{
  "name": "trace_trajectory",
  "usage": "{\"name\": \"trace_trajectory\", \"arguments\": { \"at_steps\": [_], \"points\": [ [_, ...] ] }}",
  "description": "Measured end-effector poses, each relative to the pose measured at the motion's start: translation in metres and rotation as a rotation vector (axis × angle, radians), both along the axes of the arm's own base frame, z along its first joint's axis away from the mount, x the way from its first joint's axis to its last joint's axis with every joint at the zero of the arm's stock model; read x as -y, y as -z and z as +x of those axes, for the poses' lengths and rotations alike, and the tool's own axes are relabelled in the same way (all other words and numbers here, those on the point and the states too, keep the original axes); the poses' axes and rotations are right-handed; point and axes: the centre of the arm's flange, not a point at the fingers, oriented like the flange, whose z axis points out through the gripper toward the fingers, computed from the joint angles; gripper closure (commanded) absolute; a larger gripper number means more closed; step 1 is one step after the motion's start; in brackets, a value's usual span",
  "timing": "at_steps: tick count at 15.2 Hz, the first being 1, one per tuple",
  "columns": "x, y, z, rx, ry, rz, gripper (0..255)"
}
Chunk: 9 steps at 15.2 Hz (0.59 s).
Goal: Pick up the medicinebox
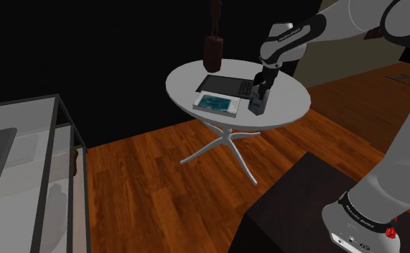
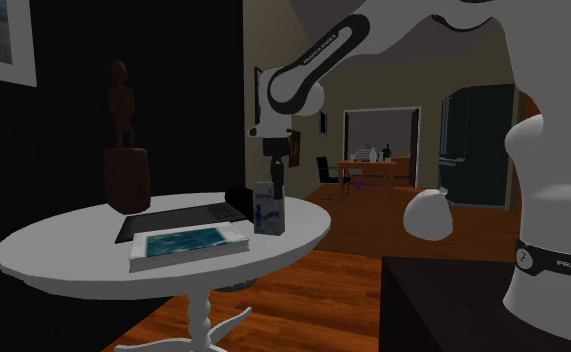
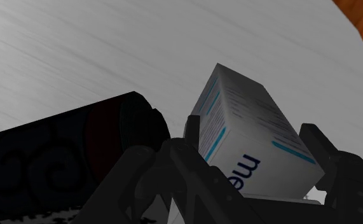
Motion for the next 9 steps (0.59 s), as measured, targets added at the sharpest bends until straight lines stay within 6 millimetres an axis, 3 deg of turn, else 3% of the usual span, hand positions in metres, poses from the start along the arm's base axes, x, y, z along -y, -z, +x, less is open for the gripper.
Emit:
{"name": "trace_trajectory", "arguments": {
  "at_steps": [9],
  "points": [
    [-0.0001, -0.0062, 0.0008, -0.001, 0.000, 0.000, 255]
  ]
}}
